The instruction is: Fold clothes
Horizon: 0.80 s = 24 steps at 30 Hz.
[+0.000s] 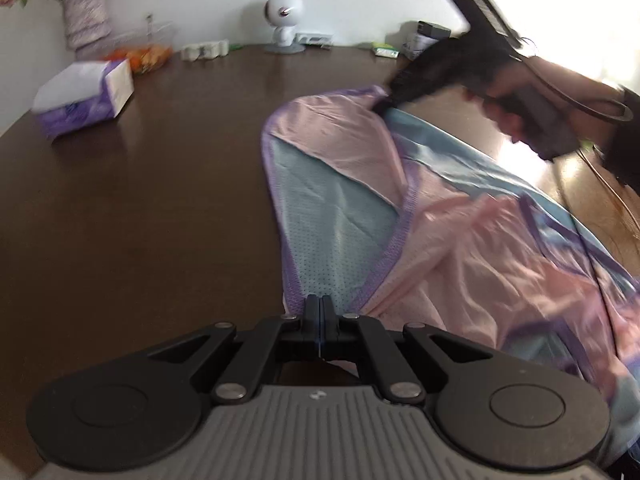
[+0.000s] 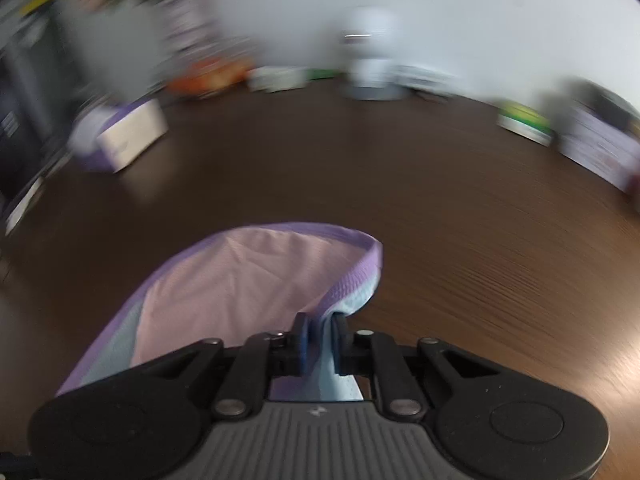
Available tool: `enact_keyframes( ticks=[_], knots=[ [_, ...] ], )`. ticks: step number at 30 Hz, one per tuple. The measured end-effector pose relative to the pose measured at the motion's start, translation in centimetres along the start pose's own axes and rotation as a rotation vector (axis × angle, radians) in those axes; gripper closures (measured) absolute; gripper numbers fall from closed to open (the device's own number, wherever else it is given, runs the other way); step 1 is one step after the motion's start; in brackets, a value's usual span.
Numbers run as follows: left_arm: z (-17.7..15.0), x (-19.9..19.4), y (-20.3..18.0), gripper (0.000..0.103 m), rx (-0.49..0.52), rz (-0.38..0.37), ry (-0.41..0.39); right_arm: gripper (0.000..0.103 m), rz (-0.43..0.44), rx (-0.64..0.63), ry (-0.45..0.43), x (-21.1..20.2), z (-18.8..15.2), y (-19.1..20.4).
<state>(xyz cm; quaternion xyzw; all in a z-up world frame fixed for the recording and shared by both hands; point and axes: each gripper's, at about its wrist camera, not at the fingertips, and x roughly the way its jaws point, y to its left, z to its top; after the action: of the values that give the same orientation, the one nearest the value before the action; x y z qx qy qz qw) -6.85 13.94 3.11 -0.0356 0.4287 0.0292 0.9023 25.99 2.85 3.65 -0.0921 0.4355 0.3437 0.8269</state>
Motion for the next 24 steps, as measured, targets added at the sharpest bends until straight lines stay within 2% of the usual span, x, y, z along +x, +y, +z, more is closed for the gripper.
enact_keyframes(
  ticks=[4,6,7,8,9,10,11,12,14,16,18,19,20,21,22,24],
  knots=[
    [-2.4,-3.0,1.5,0.100,-0.062,0.045,0.023,0.096,0.144,-0.221,0.030,3.4,2.1,9.3],
    [-2.9,-4.4,3.1,0.098,-0.106,0.079,-0.012,0.095,0.182,-0.286,0.007,3.2,2.6,12.6],
    [-3.1,-5.1,3.9,0.092,-0.128,0.097,-0.029,0.093,0.188,-0.305,-0.008,2.1,2.8,13.6],
    [-3.3,-6.0,4.6,0.077,-0.147,0.085,-0.069,0.087,0.194,-0.313,-0.022,0.5,2.8,14.0],
    [-3.5,-6.9,5.3,0.066,-0.158,0.046,-0.116,0.073,0.195,-0.320,-0.023,-1.4,2.5,13.9],
    [-3.6,-7.3,5.8,0.048,-0.158,-0.005,-0.144,0.065,0.190,-0.319,-0.016,-3.5,1.7,13.6],
    [-3.6,-7.2,6.1,0.045,-0.148,-0.065,-0.154,0.051,0.185,-0.305,-0.003,-5.7,0.3,13.0],
    [-3.5,-6.9,6.5,0.045,-0.134,-0.119,-0.152,0.047,0.179,-0.291,0.010,-7.9,-1.2,12.3],
    [-3.6,-5.5,6.9,0.045,-0.099,-0.194,-0.116,0.048,0.159,-0.256,0.038,-11.4,-5.9,11.8],
    [-4.0,-4.1,6.6,0.046,-0.045,-0.204,-0.073,0.048,0.141,-0.234,0.067,-14.4,-11.2,12.0],
    [-4.2,-3.7,6.5,0.059,-0.006,-0.197,-0.074,0.050,0.114,-0.191,0.065,-15.9,-16.3,12.5],
    [-4.3,-3.6,6.5,0.070,0.002,-0.199,-0.072,0.052,0.096,-0.166,0.065,-16.2,-18.3,12.5],
    [-4.3,-3.5,6.4,0.081,0.001,-0.205,-0.066,0.057,0.078,-0.140,0.065,-16.6,-20.2,12.5],
    [-4.3,-3.3,6.4,0.085,0.001,-0.210,-0.060,0.068,0.066,-0.132,0.055,-17.0,-21.7,12.5],
    [-4.1,-3.2,6.3,0.090,0.003,-0.219,-0.053,0.073,0.062,-0.127,0.051,-17.0,-23.1,12.2],
    [-3.8,-2.9,5.7,0.092,0.015,-0.230,-0.039,0.085,0.039,-0.135,0.029,-18.2,-25.2,11.3]
  ],
)
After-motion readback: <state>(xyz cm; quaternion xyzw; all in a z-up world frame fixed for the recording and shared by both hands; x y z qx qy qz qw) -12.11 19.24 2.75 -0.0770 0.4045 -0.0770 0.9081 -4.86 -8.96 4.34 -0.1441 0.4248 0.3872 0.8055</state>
